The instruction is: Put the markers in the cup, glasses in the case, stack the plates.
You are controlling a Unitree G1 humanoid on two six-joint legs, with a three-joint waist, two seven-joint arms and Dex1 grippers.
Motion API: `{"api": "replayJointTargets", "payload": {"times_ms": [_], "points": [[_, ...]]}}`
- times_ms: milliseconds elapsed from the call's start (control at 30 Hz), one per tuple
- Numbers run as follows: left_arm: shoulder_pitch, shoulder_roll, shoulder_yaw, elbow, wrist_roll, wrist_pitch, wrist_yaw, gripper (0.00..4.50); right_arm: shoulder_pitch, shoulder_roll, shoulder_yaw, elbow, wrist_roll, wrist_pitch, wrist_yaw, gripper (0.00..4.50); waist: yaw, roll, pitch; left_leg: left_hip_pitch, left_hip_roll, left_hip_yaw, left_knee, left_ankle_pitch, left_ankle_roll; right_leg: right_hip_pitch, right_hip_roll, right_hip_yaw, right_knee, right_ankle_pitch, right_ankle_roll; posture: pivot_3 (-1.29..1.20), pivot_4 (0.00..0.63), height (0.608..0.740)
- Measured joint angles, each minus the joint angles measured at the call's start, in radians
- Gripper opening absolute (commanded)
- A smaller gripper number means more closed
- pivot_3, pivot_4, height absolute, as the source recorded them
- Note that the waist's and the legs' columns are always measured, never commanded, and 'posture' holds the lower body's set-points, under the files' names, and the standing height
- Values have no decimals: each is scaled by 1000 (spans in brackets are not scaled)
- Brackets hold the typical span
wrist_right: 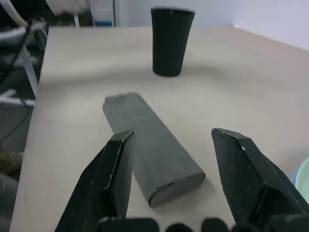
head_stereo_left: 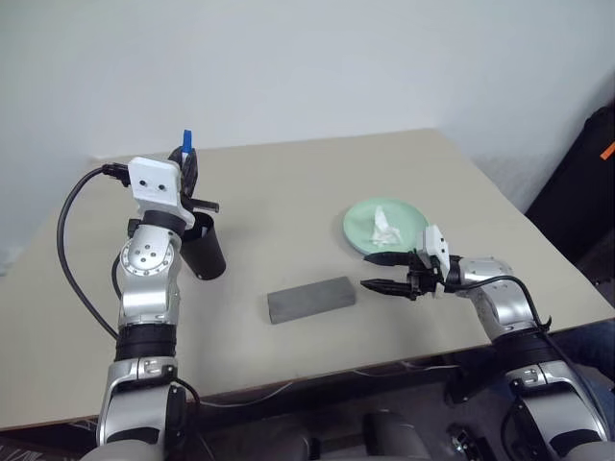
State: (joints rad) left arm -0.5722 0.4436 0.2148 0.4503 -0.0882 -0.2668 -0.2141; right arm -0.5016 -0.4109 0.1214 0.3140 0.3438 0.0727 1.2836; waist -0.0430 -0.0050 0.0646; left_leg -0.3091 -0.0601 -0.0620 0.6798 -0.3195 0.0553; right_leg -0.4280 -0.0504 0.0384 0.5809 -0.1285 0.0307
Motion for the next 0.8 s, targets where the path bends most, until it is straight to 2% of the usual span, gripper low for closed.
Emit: {"api": "replayJointTargets", "payload": {"times_ms": [233,367,467,567,800], "points": [[-41,0,-2,189,2,-118,-5,144,0,-5,-36,-161,104,137,-15,2750,0,0,0,-2,0,-1,0,-1,2,-1,0,-1,-4,0,0,0,0,740],[-41,0,-2,218,2,-141,-5,1467,1,-10,-42,-186,109,160,-19,2750,0,-1,0,-6,0,-1,0,-2,3,-3,0,-1,-5,1,-1,0,0,740],[-41,-1,-2,221,2,-153,-3,2514,2,-10,-43,-187,109,166,-21,2750,7,-1,-1,-17,0,0,3,-1,1,-14,0,-1,-4,6,-7,0,0,740],[-40,-9,-2,221,2,-156,-1,3468,4,-10,-43,-187,108,167,-22,2750,20,-1,-1,-18,0,1,3,1,-2,-16,0,-1,-4,7,-9,0,0,740],[-12,-15,-1,185,-3,-154,3,3468,4,-10,-41,-187,108,169,-25,2750,25,-2,-2,-18,0,1,4,-1,2,-15,0,-2,-4,8,-9,0,0,740]]}}
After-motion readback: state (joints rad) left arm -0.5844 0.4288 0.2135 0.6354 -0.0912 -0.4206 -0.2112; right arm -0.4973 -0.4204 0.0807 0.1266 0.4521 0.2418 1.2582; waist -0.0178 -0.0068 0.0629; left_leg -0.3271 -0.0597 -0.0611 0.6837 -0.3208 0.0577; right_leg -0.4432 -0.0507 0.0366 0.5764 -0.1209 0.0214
